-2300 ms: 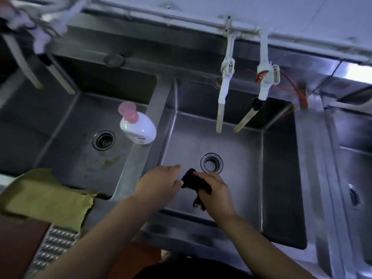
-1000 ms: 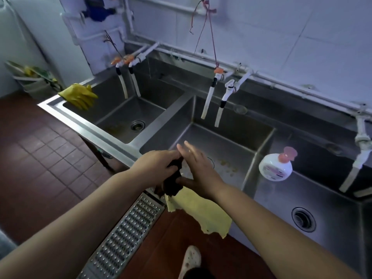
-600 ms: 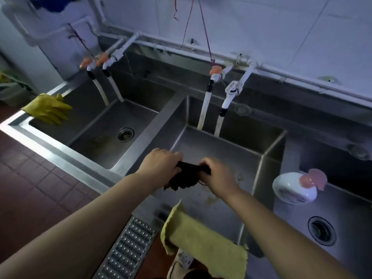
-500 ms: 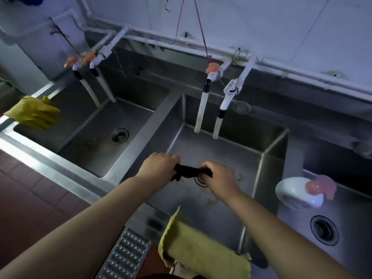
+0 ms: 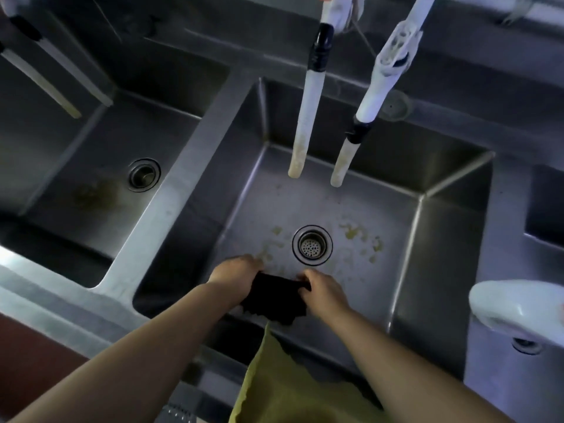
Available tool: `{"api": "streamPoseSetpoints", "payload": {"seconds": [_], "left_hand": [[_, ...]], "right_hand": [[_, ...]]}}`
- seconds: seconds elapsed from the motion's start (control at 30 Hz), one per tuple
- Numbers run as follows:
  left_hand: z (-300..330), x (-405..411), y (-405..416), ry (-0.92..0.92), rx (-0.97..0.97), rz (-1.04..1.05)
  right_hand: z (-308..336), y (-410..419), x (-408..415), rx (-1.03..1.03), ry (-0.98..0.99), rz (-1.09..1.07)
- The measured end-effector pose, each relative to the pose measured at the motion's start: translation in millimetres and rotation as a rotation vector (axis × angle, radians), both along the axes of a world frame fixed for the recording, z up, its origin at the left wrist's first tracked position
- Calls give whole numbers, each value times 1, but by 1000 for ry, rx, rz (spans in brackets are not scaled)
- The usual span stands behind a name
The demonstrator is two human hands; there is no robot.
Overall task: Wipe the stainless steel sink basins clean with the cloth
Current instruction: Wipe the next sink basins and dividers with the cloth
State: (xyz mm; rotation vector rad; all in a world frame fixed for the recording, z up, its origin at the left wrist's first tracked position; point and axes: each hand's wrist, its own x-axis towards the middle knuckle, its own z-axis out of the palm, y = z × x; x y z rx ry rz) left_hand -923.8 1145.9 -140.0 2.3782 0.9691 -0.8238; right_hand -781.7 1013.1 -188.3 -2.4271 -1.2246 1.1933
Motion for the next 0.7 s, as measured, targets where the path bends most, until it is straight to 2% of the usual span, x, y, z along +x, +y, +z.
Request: {"api": "streamPoseSetpoints", "payload": {"seconds": [0.17,0.27,0.37,0.43,0.5,0.7], "left_hand": [[-8,-4,37,-97,133,-65],[-2,-11,61,-264,263,-267],[4,-19,85,-283,401,-448],[9,-21,100,-362,476,-512],[12,-21,116,-460,549,-516],[20,-3,154,-624,658,-509]], "right_hand": [[-36,8,-2,70,-74,117],[-62,15,-21,117,-99,415],[-83,32,-40,261,-144,529],[-105,45,-45,179,-157,733],[-129,58,-46,182,-260,843],[-147,152,-2,227,-460,630]]}}
